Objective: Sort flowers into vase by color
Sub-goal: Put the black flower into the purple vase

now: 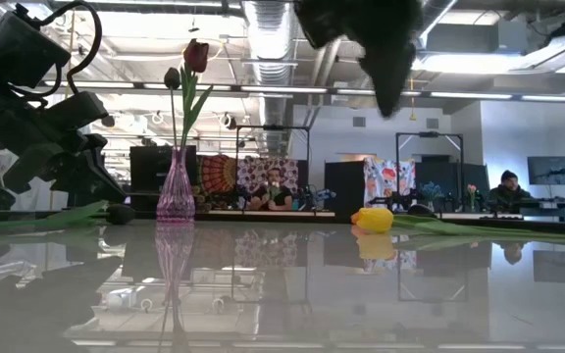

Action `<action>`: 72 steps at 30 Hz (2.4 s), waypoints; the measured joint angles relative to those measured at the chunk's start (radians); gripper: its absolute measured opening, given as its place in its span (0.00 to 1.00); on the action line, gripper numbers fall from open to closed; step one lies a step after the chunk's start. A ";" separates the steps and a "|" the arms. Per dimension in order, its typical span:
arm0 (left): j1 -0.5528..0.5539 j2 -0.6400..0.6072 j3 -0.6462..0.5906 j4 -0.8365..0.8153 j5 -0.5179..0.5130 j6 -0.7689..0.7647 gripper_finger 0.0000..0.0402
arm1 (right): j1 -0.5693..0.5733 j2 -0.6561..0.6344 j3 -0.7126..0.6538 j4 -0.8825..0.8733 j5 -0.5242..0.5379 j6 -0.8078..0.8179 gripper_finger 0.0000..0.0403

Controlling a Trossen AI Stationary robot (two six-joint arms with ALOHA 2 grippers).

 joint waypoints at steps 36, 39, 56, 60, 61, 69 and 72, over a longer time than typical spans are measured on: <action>0.000 0.000 0.000 0.006 0.097 -0.240 0.03 | 0.195 -0.069 -0.548 1.138 0.299 -0.422 0.47; 0.000 0.000 0.010 0.033 0.234 -0.440 0.03 | 0.195 -0.069 -0.562 1.139 0.294 -0.417 0.47; -0.043 0.000 0.451 -0.589 0.395 -0.759 0.03 | 0.057 -0.068 -0.562 1.625 0.125 -0.578 0.47; -0.046 -0.001 0.563 -0.924 0.169 -0.936 0.03 | 0.040 -0.068 -0.563 1.624 0.123 -0.574 0.47; -0.046 -0.001 0.567 -0.945 0.155 -0.951 0.03 | 0.036 -0.068 -0.562 1.625 0.122 -0.574 0.47; -0.046 0.031 0.498 -0.963 0.308 -1.073 0.15 | 0.023 -0.068 -0.563 1.588 0.118 -0.580 0.47; -0.045 0.060 0.461 -0.943 0.304 -1.088 0.23 | 0.024 -0.068 -0.562 1.565 0.118 -0.580 0.47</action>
